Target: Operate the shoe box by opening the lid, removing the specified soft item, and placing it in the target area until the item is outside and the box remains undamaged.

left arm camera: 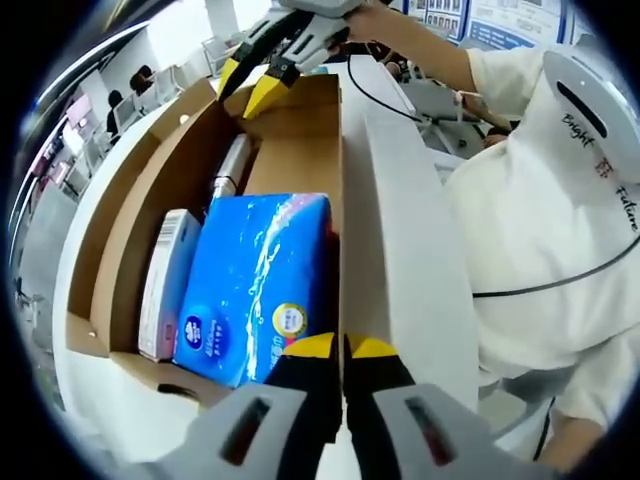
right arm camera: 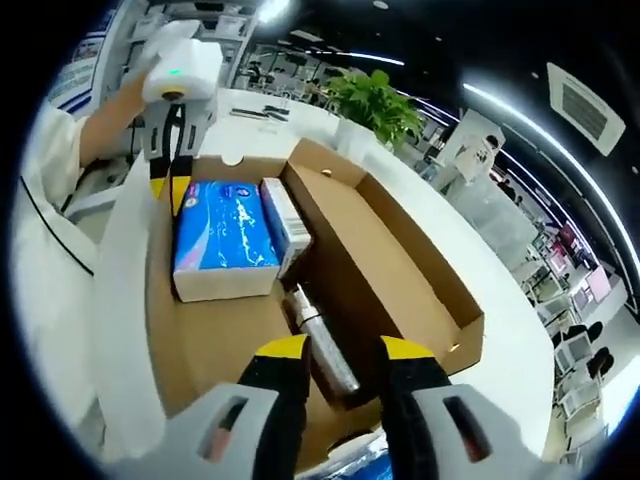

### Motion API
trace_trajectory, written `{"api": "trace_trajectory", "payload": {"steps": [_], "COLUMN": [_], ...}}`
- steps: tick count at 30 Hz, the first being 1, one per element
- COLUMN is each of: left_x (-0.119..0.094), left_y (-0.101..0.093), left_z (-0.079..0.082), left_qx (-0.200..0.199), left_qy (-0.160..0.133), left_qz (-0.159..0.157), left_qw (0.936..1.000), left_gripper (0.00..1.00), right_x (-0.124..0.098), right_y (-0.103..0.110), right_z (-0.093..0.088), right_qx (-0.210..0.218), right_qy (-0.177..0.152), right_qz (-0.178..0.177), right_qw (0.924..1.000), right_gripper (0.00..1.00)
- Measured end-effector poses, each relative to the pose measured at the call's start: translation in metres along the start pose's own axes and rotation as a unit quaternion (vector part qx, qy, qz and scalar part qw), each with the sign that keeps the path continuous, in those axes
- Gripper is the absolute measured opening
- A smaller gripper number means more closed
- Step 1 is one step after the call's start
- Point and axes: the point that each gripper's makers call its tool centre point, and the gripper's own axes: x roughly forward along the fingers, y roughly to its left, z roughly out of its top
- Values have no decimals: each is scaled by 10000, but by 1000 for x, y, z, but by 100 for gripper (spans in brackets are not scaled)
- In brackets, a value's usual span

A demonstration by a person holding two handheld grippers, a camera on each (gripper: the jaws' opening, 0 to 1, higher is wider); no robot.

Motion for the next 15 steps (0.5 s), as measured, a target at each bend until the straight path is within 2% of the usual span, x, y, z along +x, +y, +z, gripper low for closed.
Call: {"api": "trace_trajectory", "payload": {"steps": [2, 4, 7, 9, 12, 15], "left_x": [0, 0, 0, 0, 0, 0], "left_y": [0, 0, 0, -1, 0, 0], "left_z": [0, 0, 0, 0, 0, 0], "left_qx": [6, 12, 11, 49, -14, -20], "left_qy": [-8, -6, -3, -2, 18, 16], "left_qz": [0, 4, 13, 37, -1, -6], "left_qw": [10000, 10000, 10000, 10000, 10000, 10000], "left_gripper": [1, 1, 1, 1, 1, 1], "right_x": [2, 5, 7, 8, 10, 12], "right_y": [8, 7, 4, 8, 7, 9], "right_z": [-4, -1, -6, -10, -10, -11], "right_qx": [43, 8, -319, -660, -589, -694], "right_qy": [129, 68, 313, 487, 470, 552], "right_qz": [259, 195, 189, 433, 414, 561], "right_qw": [9996, 9998, 9988, 9957, 9963, 9945], "right_gripper": [26, 26, 27, 26, 25, 23]}}
